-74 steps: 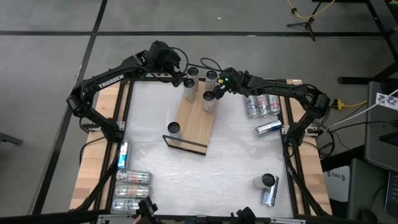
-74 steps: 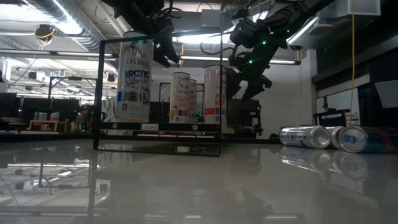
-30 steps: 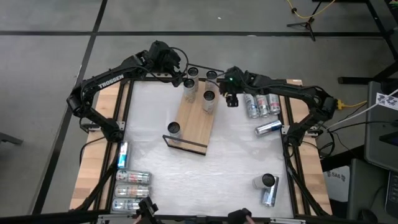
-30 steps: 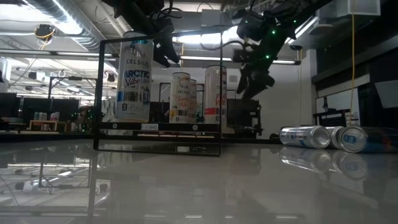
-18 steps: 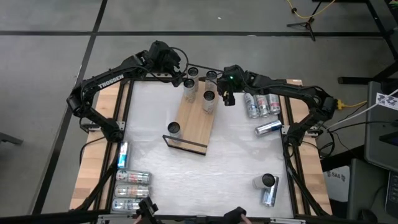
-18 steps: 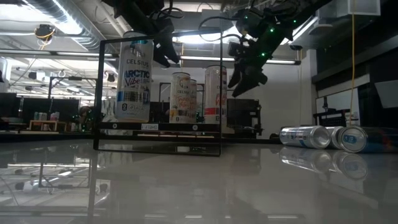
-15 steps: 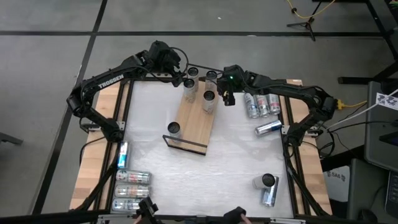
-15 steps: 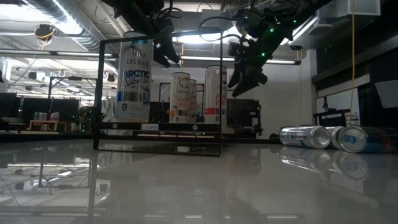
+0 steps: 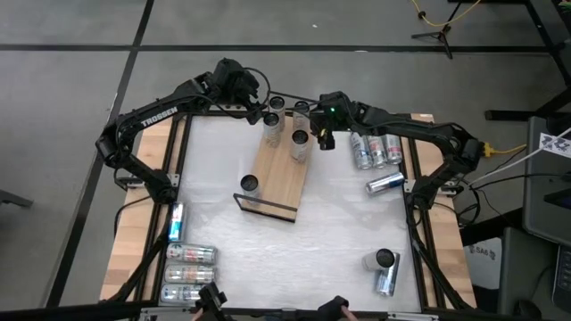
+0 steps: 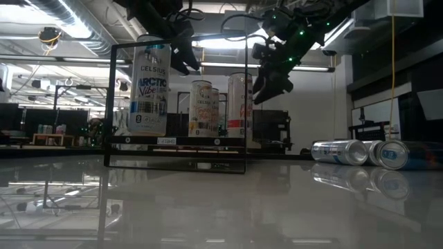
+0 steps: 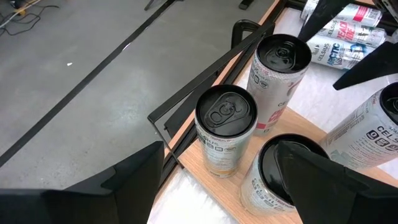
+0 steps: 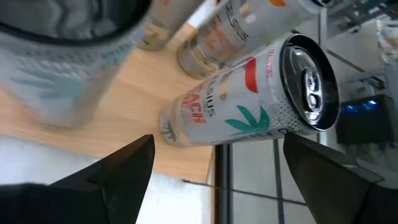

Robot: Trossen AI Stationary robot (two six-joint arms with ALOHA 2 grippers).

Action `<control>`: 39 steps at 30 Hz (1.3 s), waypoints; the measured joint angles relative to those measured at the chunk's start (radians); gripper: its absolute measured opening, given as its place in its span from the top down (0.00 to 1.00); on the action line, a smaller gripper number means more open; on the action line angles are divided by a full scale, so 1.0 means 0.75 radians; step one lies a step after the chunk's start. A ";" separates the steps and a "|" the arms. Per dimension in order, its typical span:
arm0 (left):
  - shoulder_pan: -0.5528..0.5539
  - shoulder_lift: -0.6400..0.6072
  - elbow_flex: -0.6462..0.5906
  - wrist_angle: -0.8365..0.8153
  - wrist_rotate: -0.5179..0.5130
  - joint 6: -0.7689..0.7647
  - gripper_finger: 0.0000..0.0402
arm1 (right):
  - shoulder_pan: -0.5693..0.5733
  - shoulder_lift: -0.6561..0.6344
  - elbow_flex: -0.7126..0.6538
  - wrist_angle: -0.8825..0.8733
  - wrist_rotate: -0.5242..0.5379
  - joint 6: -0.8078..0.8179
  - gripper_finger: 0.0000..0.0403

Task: Place canned beverage on shelf
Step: Adjust the pink soda cans

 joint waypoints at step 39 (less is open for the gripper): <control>0.000 0.000 -0.001 0.000 0.000 0.000 0.24 | 0.010 0.085 0.001 0.013 0.260 -0.107 0.12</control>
